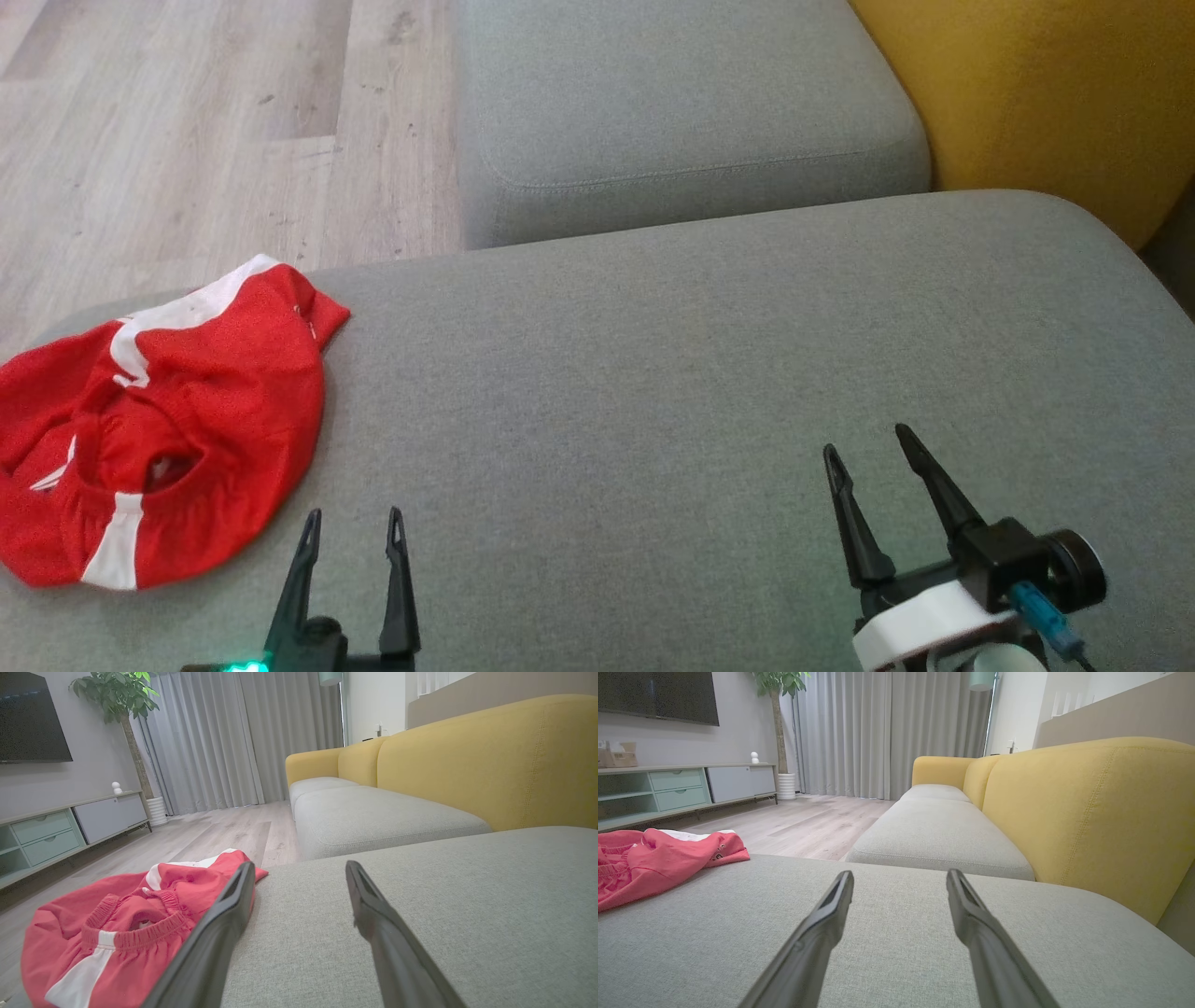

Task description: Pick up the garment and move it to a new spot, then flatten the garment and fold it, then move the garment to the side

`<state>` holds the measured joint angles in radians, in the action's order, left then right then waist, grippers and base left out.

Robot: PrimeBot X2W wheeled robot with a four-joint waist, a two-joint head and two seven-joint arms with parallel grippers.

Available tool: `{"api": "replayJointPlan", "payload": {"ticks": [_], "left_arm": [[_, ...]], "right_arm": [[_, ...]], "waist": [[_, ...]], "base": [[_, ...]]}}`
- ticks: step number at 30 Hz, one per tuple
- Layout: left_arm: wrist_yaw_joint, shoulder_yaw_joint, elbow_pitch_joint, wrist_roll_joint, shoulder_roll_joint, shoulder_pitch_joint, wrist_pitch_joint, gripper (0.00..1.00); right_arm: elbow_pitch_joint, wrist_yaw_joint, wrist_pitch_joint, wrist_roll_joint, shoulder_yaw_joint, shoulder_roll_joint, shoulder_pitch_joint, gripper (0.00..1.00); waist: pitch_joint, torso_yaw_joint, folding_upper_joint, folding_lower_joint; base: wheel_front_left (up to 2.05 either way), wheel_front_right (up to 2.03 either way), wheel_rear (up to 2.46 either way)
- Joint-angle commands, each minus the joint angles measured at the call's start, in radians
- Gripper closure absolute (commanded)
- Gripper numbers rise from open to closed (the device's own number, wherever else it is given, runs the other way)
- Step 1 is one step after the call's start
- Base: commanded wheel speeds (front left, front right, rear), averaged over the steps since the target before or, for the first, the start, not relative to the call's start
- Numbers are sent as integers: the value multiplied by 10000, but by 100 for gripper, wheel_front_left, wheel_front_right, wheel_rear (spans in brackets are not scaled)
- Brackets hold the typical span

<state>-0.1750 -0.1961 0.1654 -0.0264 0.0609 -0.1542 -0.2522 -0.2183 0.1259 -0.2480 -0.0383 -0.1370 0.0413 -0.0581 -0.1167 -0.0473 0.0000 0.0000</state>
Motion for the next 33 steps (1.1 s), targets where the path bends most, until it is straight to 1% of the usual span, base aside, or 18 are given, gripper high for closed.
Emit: {"api": "replayJointPlan", "payload": {"ticks": [1,25,28,33], "left_arm": [[22,288,-273,61,84,361,-95,0],[129,327,-53,154,107,305,-95,0],[128,301,-11,174,108,321,-95,0],[119,256,4,211,144,336,-95,0]], "right_arm": [[356,48,-137,-29,-241,89,200,0],[273,48,-137,68,-294,89,79,0],[264,48,-137,60,-265,89,-11,0],[270,48,-138,98,-229,89,-119,0]], "waist": [[-15,-3,0,0],[-237,76,0,0],[-274,251,0,0],[-269,799,0,0]], "base": [[0,0,0],[0,0,0],[0,0,0],[0,0,0]]}}
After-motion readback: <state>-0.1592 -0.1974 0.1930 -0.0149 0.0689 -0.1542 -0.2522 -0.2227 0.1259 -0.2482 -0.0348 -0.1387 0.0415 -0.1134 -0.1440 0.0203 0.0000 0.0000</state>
